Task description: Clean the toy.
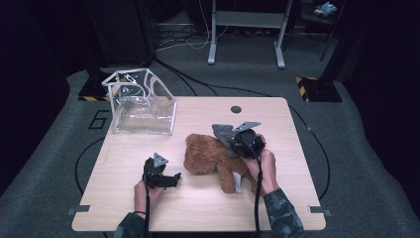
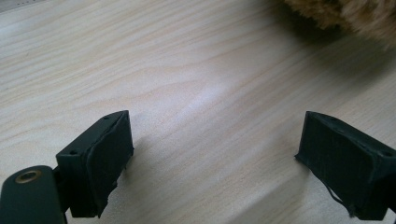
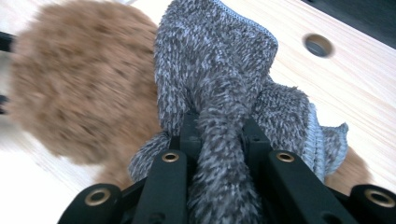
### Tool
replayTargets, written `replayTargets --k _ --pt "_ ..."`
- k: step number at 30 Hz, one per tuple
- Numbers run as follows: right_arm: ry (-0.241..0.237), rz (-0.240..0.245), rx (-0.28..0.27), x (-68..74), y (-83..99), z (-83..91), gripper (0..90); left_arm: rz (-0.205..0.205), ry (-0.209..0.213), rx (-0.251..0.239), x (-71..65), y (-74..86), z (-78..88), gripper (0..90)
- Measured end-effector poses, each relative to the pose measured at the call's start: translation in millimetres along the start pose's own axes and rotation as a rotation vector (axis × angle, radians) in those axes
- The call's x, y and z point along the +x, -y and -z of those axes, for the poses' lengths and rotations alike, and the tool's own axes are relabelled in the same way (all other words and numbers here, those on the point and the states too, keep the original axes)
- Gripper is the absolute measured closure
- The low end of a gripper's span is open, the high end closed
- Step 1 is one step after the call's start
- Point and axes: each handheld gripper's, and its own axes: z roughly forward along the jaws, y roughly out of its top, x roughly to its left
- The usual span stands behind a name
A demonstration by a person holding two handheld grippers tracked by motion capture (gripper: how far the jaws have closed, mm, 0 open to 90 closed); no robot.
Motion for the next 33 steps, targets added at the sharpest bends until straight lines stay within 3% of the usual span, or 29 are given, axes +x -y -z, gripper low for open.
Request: replayTargets --k 11,17,20,23,27,33 --pt "0.075 -0.134 0.024 -42.4 35.0 16.3 76.4 -0.001 -0.001 0.000 0.1 0.0 0.0 9.7" --pt "0.088 -0.187 0.062 -54.5 55.9 10.0 76.4 0.000 -0.002 0.000 0.0 0.0 0.0 9.7" --pt "0.094 -0.196 0.035 -57.2 57.3 17.7 76.4 0.000 -0.002 0.001 0.1 0.0 0.0 9.7" --pt "0.060 -0.187 -0.041 -49.8 48.9 35.1 76.4 0.000 -0.002 0.000 0.1 0.0 0.0 9.7" --pt "0.006 -0.103 -0.101 -28.6 29.8 48.9 76.3 0.000 -0.002 0.001 0.1 0.0 0.0 9.7" --pt "-0.070 -0.019 -0.092 9.2 9.0 32.2 75.9 0.000 -0.002 0.000 0.1 0.0 0.0 9.7"
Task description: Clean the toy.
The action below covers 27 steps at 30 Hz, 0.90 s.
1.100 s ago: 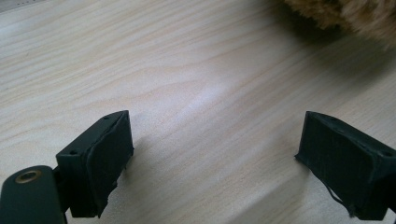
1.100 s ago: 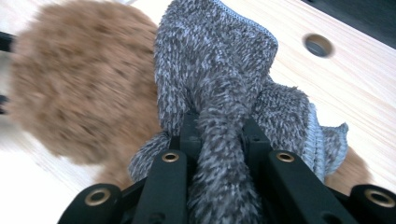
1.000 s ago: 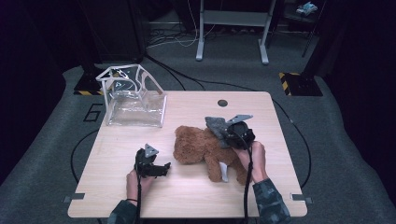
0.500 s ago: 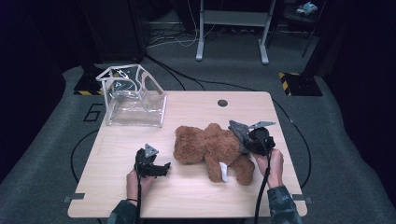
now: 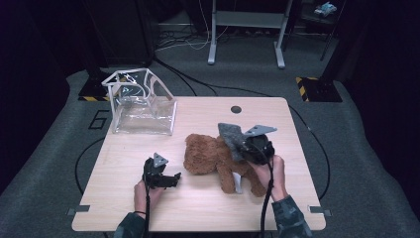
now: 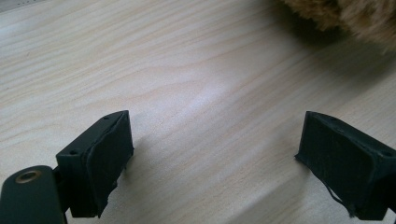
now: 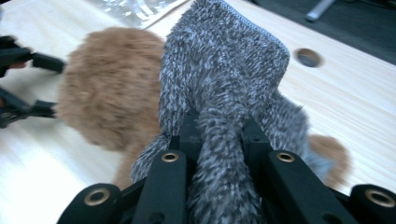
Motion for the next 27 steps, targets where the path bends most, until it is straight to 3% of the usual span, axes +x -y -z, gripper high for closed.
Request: replayTargets --k 4,9,17,27 --pt "-0.040 0.026 0.039 13.5 -1.4 -25.2 75.1 0.001 0.000 0.000 0.0 0.0 0.0 9.7" --pt "-0.031 0.052 0.070 15.8 2.5 -49.7 75.0 0.000 0.000 0.000 0.0 0.0 0.0 9.7" --pt "-0.041 0.041 0.093 7.7 7.0 -39.3 75.3 0.000 0.000 0.000 0.0 0.0 0.0 9.7" --pt "-0.008 -0.038 0.100 -17.6 34.0 -15.4 75.7 0.000 0.000 0.000 0.0 0.0 0.0 9.7"
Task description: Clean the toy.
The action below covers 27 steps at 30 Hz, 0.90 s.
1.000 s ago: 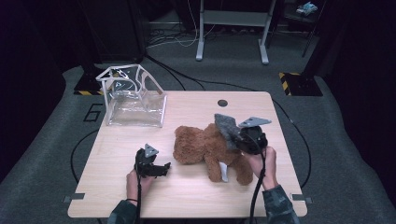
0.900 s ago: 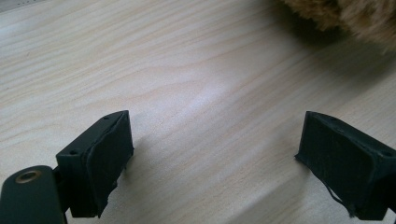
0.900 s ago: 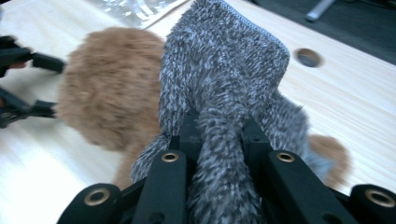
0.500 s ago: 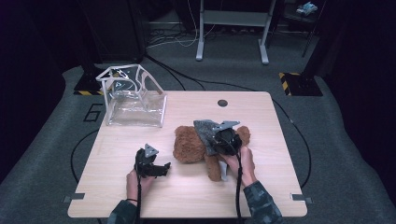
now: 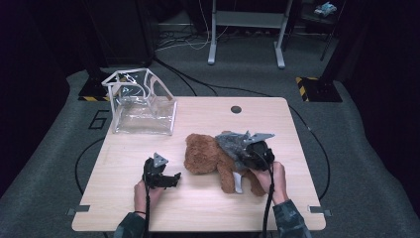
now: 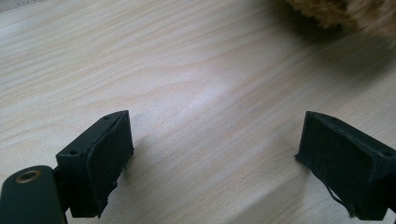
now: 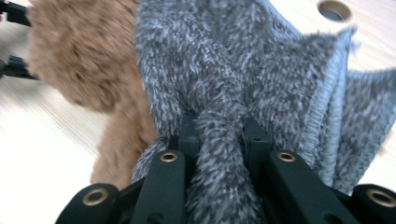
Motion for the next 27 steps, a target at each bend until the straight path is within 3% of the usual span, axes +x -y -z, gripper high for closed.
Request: replayTargets --k 11,15,17,19,21,25,27 --pt "0.025 -0.118 0.048 -29.7 39.0 7.3 75.7 0.001 0.000 0.000 0.0 0.0 0.0 9.7" --pt "0.017 -0.118 0.017 -29.6 40.1 16.7 75.8 -0.002 -0.002 0.000 0.2 -0.1 0.1 9.7" --pt "0.001 -0.111 -0.020 -24.4 33.6 24.3 75.9 -0.003 -0.003 0.001 0.2 -0.1 0.1 9.7" --pt "-0.022 -0.056 -0.072 -12.7 19.1 29.4 75.9 -0.002 -0.003 0.000 0.1 -0.1 0.0 9.7" --pt "-0.035 -0.050 -0.083 -7.1 13.5 28.8 75.9 -0.003 -0.003 0.001 0.2 -0.1 0.1 9.7" --pt "-0.077 0.030 -0.086 19.3 -13.5 9.1 75.9 -0.002 -0.003 0.000 0.2 -0.1 0.0 9.7" --pt "-0.089 0.044 -0.084 24.6 -17.7 3.6 75.9 -0.003 -0.003 0.000 0.2 -0.1 0.1 9.7"
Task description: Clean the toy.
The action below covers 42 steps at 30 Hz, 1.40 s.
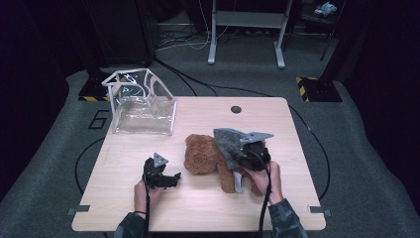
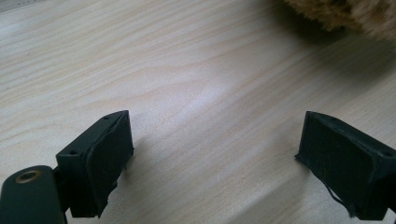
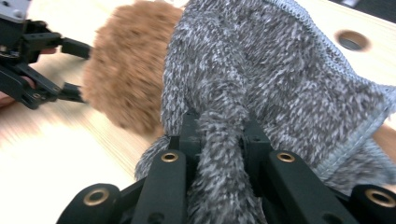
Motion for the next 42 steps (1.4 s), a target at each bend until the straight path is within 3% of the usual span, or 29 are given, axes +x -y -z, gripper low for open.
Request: replayTargets --k 2,4,8,12,16,27,32,37,38,42 --pt "-0.020 0.017 0.026 6.7 -5.5 -11.5 75.7 0.000 0.000 0.000 0.0 0.0 0.0 9.7" --pt "-0.006 0.028 0.040 12.2 -10.3 -25.6 75.8 0.000 0.000 0.000 0.0 0.0 0.0 9.7" --pt "-0.005 0.016 0.060 9.2 -7.8 -35.9 75.9 0.001 0.000 0.000 0.0 0.0 0.0 9.7" --pt "-0.017 -0.005 0.072 -0.2 -2.2 -26.8 75.9 0.001 0.000 0.000 0.0 0.0 0.0 9.7" --pt "-0.001 -0.043 0.076 -15.8 8.4 -13.7 75.9 0.001 0.000 0.000 -0.1 0.0 0.0 9.7" --pt "0.019 -0.131 0.080 -42.7 34.0 5.5 75.8 0.001 0.000 0.000 -0.1 0.0 0.0 9.7" --pt "0.041 -0.164 0.093 -54.4 49.6 13.1 75.9 0.000 0.000 0.000 -0.1 0.0 0.0 9.7" --pt "0.077 -0.228 0.125 -64.6 67.7 16.1 75.8 0.001 -0.001 0.000 -0.1 0.0 0.0 9.7" --pt "0.077 -0.215 0.125 -68.3 70.5 18.4 75.8 0.001 0.000 0.000 -0.1 0.0 0.0 9.7" --pt "0.129 -0.231 0.078 -78.1 70.7 34.0 76.2 0.001 0.000 0.000 -0.1 0.0 0.0 9.7"
